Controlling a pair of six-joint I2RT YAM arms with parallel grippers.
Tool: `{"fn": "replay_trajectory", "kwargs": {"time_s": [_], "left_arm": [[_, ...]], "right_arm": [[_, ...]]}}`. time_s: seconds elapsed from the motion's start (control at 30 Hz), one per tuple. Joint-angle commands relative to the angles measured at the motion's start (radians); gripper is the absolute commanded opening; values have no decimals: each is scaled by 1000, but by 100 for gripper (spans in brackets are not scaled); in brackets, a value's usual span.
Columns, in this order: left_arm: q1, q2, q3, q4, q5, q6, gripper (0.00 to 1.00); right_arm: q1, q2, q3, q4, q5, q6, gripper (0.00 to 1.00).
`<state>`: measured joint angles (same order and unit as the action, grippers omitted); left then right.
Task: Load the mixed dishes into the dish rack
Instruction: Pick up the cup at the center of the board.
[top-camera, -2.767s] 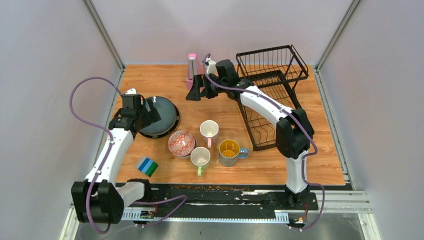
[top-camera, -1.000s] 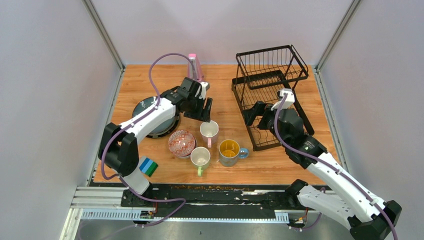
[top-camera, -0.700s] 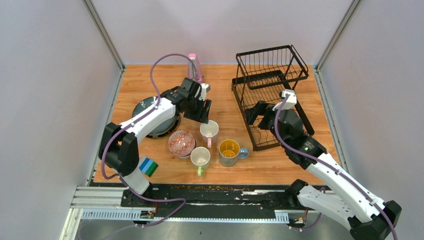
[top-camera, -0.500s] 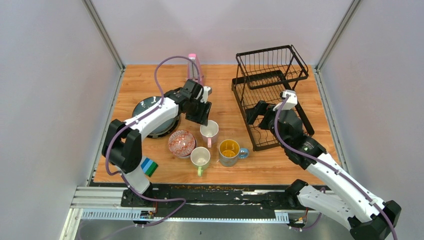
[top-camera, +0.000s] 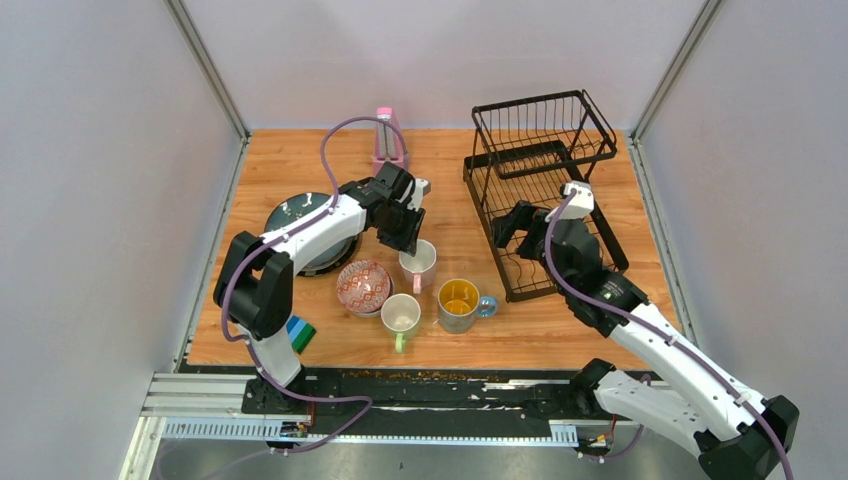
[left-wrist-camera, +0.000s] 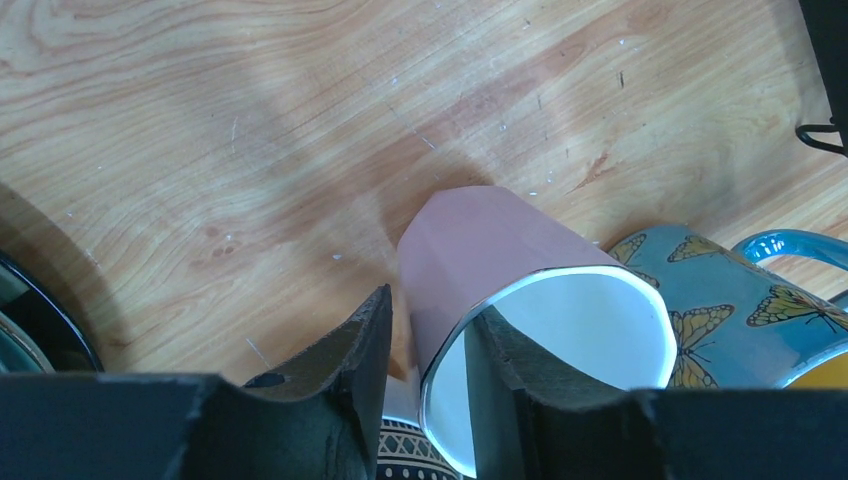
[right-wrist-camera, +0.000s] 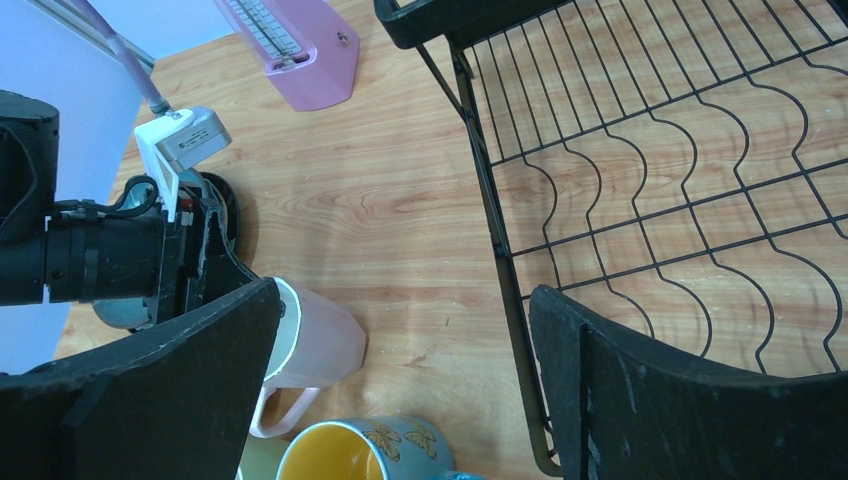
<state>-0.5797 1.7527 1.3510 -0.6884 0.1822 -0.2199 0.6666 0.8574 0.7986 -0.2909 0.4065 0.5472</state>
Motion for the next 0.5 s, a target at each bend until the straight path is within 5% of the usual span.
{"fn": "replay_trajectory", "kwargs": {"time_s": [0.0,0.47], "left_arm": [[-5,1,30,10,-10,3,38],[-5,-13,11,33,5,1,0]], "right_arm": [[1,13,1,9,20,19,96],[1,-27,-4,-12,63,53,95]]}}
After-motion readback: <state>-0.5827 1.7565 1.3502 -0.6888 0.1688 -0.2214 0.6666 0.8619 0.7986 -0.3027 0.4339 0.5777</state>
